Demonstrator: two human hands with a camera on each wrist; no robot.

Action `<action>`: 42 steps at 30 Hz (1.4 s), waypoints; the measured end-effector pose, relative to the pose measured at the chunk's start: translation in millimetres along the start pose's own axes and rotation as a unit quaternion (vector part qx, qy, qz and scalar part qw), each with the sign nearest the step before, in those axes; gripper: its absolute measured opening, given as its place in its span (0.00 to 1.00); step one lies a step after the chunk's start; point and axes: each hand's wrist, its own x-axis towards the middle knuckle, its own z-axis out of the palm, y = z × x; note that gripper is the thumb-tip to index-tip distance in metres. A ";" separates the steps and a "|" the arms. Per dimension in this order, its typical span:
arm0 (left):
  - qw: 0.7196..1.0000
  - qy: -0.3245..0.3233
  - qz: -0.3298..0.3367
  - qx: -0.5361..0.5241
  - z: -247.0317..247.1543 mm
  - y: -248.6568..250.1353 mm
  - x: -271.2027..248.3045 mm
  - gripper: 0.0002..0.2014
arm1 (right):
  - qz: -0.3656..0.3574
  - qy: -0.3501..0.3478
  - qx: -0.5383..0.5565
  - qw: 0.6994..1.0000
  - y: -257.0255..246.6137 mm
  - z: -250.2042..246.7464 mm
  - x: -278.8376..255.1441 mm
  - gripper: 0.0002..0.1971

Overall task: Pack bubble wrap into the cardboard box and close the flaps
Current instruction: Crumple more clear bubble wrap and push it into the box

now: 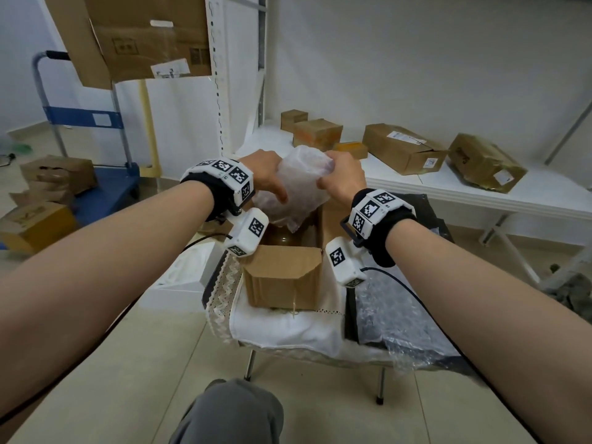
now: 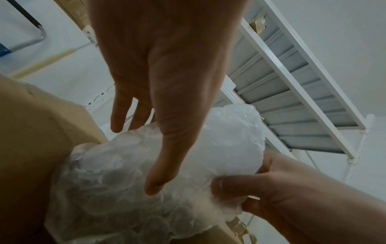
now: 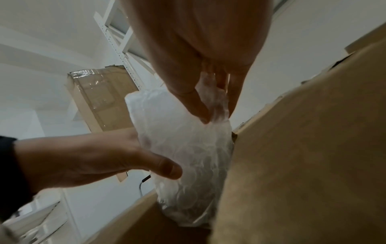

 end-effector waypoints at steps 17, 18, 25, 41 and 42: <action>0.998 0.034 -0.044 0.000 25.7 -3.0 1.7 0.15 | 0.023 -0.134 -0.191 0.972 7.0 17.7 0.0 0.29; 0.999 0.003 -0.035 0.007 28.5 -1.6 1.2 0.14 | 0.019 -0.138 -0.193 0.971 6.1 16.3 0.4 0.29; 0.987 -0.139 -0.024 0.076 44.0 3.1 7.4 0.22 | -0.015 -0.183 -0.187 0.965 -7.1 -0.1 2.3 0.46; 0.993 -0.092 -0.037 0.070 -0.9 -21.3 14.8 0.17 | 0.003 -0.191 -0.321 0.927 -22.2 11.5 1.1 0.16; 0.994 -0.077 -0.038 0.073 -3.8 -21.1 16.3 0.20 | 0.008 -0.189 -0.337 0.922 -22.8 13.1 3.0 0.17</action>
